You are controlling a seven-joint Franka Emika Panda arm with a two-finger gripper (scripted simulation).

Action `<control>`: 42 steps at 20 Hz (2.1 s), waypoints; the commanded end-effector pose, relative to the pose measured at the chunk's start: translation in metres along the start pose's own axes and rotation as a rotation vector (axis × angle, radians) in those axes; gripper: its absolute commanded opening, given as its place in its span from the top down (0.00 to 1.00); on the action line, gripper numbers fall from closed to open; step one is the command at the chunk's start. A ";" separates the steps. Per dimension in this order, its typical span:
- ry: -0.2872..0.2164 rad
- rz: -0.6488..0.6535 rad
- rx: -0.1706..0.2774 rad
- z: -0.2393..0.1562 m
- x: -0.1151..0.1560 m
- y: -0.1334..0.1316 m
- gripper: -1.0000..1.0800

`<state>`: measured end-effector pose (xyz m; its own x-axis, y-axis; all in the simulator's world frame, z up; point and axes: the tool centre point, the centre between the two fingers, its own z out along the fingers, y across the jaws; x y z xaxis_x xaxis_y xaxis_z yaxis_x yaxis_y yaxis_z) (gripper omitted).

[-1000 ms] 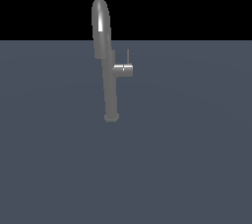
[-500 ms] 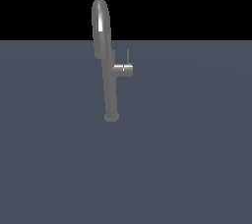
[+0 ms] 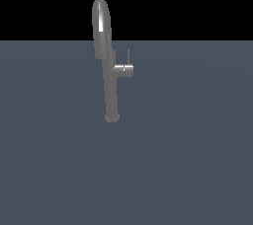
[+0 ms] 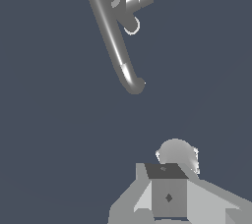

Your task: Turn on the faucet by rotating a designated handle.

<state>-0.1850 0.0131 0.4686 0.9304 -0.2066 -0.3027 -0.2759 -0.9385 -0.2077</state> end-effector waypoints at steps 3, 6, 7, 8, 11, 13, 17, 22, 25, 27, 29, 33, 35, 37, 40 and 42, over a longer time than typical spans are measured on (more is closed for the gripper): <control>-0.074 0.070 0.068 0.001 0.025 -0.007 1.00; -0.124 0.117 0.115 0.003 0.043 -0.011 1.00; -0.141 0.133 0.131 0.003 0.049 -0.012 1.00; -0.158 0.149 0.147 0.004 0.055 -0.013 1.00; -0.211 0.198 0.196 0.007 0.073 -0.016 1.00; -0.247 0.232 0.230 0.009 0.086 -0.017 1.00; -0.320 0.300 0.299 0.015 0.111 -0.019 1.00; -0.417 0.390 0.391 0.026 0.144 -0.019 1.00; -0.479 0.447 0.449 0.034 0.164 -0.019 1.00; -0.522 0.487 0.490 0.041 0.177 -0.018 1.00; -0.565 0.527 0.531 0.048 0.190 -0.017 1.00; -0.652 0.608 0.614 0.064 0.216 -0.014 1.00; -0.696 0.649 0.656 0.073 0.228 -0.012 1.00; -0.740 0.691 0.698 0.083 0.240 -0.010 1.00; -0.801 0.749 0.757 0.098 0.255 -0.008 1.00; -0.838 0.783 0.791 0.107 0.264 -0.007 1.00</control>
<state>0.0320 -0.0051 0.2989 0.1615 -0.1333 -0.9778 -0.9658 -0.2250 -0.1289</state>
